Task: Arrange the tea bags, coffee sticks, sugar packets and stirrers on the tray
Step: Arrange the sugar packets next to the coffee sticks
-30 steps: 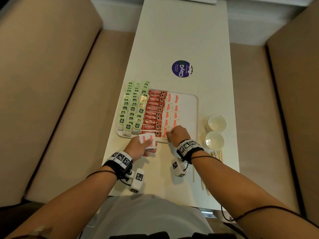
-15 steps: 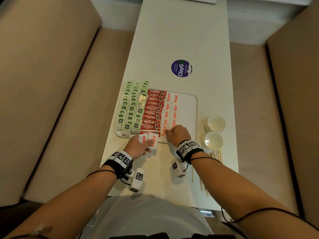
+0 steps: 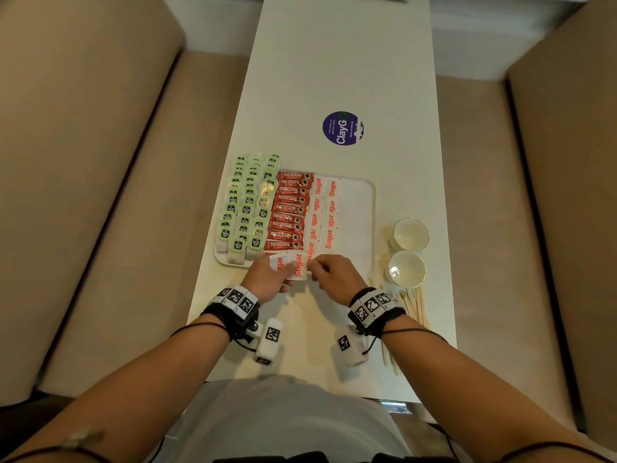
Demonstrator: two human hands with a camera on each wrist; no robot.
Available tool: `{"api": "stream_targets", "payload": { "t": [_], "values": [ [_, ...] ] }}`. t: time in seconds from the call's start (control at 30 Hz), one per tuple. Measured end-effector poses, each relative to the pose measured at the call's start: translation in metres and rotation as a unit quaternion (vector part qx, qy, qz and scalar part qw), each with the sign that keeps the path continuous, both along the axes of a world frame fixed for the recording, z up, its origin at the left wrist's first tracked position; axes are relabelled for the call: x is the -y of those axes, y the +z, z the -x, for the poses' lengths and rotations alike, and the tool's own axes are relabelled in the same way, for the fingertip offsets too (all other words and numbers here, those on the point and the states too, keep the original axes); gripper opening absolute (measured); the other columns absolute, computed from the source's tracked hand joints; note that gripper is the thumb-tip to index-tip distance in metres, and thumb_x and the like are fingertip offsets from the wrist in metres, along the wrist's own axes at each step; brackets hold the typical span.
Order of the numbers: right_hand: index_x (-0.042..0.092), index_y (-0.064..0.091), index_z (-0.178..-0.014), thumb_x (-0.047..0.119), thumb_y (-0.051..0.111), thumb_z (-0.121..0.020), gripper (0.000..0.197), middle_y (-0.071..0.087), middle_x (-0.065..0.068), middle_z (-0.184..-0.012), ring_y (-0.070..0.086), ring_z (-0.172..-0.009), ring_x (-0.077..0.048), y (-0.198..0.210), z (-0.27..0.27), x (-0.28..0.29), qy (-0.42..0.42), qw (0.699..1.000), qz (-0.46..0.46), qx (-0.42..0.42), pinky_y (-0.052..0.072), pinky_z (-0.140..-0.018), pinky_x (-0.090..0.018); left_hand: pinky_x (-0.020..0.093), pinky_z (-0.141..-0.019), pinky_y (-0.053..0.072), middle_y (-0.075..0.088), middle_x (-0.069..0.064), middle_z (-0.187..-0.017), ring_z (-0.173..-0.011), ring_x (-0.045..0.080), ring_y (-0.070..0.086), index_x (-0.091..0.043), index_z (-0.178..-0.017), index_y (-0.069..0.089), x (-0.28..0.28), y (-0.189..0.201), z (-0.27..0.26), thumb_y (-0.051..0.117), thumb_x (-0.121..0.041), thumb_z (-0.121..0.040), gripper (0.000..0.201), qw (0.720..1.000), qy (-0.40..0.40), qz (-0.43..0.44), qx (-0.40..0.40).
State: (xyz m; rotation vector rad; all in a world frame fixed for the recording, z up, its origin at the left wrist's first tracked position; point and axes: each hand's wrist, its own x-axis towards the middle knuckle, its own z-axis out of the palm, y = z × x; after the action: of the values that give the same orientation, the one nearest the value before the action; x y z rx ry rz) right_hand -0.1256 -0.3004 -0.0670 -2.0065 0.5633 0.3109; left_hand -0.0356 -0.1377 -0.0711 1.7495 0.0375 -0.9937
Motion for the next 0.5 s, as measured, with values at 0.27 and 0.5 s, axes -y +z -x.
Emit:
{"api": "stream_targets", "payload": {
  "t": [0.27,0.5],
  "values": [
    [0.027,0.058,-0.076,0.031,0.056,-0.102,0.027,0.061,0.006,-0.073,0.054,-0.066,-0.012,-0.004,0.004,0.003,0.008,1.0,0.02,0.001,0.045,-0.065,-0.027,0.03,-0.061,0.053,0.077,0.007,-0.095,-0.074,0.023,0.072,-0.015,-0.112,0.07,0.004,0.0,0.001,0.068,-0.024,-0.095,0.02,1.0,-0.02,-0.006,0.001],
    [0.014,0.068,-0.086,0.033,0.053,-0.103,0.03,0.072,-0.001,-0.093,0.067,-0.082,-0.019,-0.017,-0.008,0.032,-0.055,0.996,0.06,-0.035,0.059,-0.08,-0.041,0.027,-0.06,0.053,0.073,0.016,-0.092,-0.066,0.019,0.065,-0.005,-0.108,0.065,0.002,0.008,-0.001,0.06,-0.016,-0.099,0.015,0.999,0.011,0.007,-0.04]
  ]
}}
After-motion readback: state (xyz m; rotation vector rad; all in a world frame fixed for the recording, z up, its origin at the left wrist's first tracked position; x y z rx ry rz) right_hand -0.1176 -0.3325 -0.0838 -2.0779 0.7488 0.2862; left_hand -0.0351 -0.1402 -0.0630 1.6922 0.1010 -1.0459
